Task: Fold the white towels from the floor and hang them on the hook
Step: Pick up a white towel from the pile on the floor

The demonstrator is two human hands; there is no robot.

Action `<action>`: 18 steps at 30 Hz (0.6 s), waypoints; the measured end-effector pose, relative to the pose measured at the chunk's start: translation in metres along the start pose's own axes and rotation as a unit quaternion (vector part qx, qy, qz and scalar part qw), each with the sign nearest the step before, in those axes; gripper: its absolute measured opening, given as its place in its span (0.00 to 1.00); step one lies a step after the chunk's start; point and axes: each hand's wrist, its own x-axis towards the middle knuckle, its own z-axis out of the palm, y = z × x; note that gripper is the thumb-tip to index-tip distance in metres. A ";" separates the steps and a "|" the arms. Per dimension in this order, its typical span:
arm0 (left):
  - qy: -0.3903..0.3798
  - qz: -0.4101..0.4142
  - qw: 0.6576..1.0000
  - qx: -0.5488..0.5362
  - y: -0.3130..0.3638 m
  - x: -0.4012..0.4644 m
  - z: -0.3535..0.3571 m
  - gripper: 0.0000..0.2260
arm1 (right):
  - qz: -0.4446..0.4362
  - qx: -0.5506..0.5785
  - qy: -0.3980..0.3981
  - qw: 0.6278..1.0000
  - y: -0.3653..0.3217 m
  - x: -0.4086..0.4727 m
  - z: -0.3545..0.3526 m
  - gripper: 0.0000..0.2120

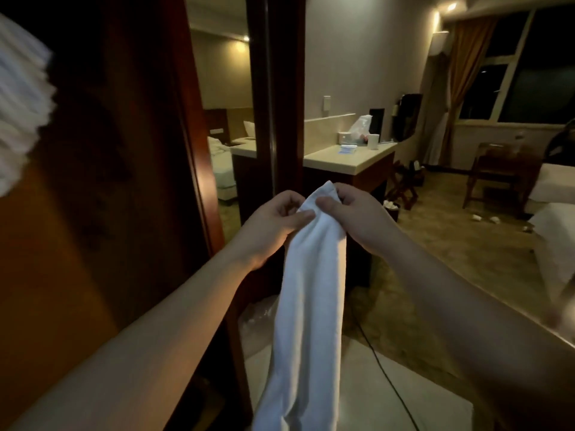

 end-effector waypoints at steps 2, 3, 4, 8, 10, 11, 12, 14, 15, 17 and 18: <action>-0.003 -0.030 0.999 0.018 0.003 -0.053 -0.018 0.09 | -0.003 0.019 0.012 1.000 -0.024 -0.025 0.030 0.05; -0.008 -0.060 0.998 0.032 0.002 -0.079 -0.027 0.11 | -0.004 0.028 0.021 0.999 -0.033 -0.036 0.044 0.06; -0.016 -0.097 0.994 0.043 0.001 -0.105 -0.037 0.13 | -0.003 0.039 0.030 0.999 -0.043 -0.048 0.059 0.07; -0.039 -0.225 0.965 0.131 -0.008 -0.202 -0.079 0.09 | 0.010 0.069 0.060 0.996 -0.080 -0.085 0.104 0.09; -0.014 -0.270 0.943 0.196 -0.012 -0.244 -0.099 0.08 | 0.013 0.065 0.074 0.995 -0.095 -0.097 0.117 0.09; -0.004 -0.288 0.924 0.251 -0.015 -0.263 -0.108 0.08 | 0.015 0.066 0.080 0.995 -0.101 -0.100 0.121 0.09; -0.003 -0.298 0.897 0.328 -0.017 -0.281 -0.117 0.08 | 0.016 0.066 0.083 0.994 -0.107 -0.104 0.125 0.09; -0.006 -0.305 0.833 0.462 -0.019 -0.316 -0.134 0.09 | 0.015 0.066 0.081 0.994 -0.116 -0.109 0.133 0.09; 0.000 -0.311 0.814 0.490 -0.019 -0.333 -0.142 0.11 | 0.013 0.064 0.077 0.995 -0.119 -0.112 0.137 0.09; 0.025 -0.332 0.794 0.509 -0.018 -0.363 -0.162 0.15 | 0.012 0.062 0.071 0.995 -0.123 -0.117 0.144 0.09; 0.041 -0.346 0.787 0.510 -0.014 -0.378 -0.172 0.16 | 0.013 0.068 0.071 0.995 -0.124 -0.118 0.146 0.09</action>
